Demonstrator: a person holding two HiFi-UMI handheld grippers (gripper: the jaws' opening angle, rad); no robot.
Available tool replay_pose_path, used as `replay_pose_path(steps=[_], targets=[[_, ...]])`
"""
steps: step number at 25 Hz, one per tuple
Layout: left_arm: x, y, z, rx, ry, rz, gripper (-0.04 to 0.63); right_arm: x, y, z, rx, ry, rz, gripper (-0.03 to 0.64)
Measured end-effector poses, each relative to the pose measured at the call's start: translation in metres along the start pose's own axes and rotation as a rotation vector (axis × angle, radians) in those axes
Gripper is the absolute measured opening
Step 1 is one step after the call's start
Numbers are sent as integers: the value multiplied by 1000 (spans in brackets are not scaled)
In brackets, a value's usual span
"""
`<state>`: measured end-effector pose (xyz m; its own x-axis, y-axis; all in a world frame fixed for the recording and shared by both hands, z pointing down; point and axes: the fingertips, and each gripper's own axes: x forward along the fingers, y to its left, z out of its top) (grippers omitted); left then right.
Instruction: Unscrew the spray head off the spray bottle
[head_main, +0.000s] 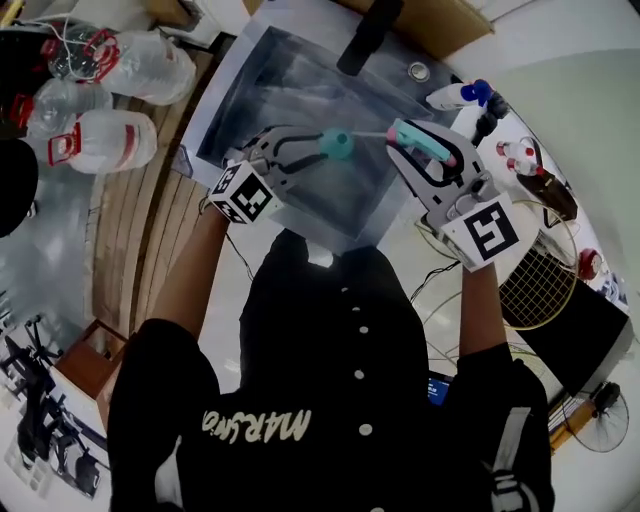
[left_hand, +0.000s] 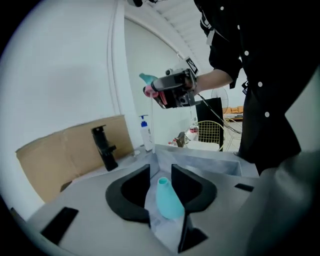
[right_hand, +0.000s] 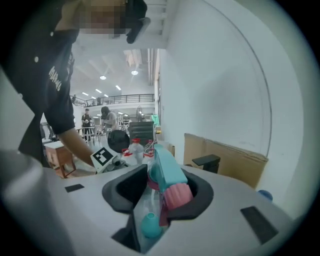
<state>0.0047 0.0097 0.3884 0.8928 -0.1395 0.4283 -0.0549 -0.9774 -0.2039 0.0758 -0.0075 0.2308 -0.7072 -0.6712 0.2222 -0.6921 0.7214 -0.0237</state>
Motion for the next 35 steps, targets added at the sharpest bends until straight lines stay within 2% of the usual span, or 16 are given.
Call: replay_pose_path(steps=[3,5,10,13,16,22,24,27,35], targets=[[-24,2,28,-8,-25,99,66,-23,2,7,33,-18,-64,149],[-42,4,51,-29,-37,162,33,-39,4,17,32,-43,-118,149],[-93,14,120,-150,-142,264,25,-80,6,40,44,-116,-248,149],[-122,22,153,-259,-213,342,25,-103,11,49,45,-135,-318,149],[-142,22,166,-353,-216,416,25,-125,17,56,47,-163,-390,149],[-173,15,174,-426,-223,545,25,-158,21,62,47,-198,-520,149],[-177,12,173,-433,-220,562,25,-164,22,62,45,-198,-544,149],[-179,10,179,-392,-208,577,25,-168,23,61,52,-193,-566,149],[-177,11,186,-366,-204,582,25,-167,19,58,61,-159,-600,147]])
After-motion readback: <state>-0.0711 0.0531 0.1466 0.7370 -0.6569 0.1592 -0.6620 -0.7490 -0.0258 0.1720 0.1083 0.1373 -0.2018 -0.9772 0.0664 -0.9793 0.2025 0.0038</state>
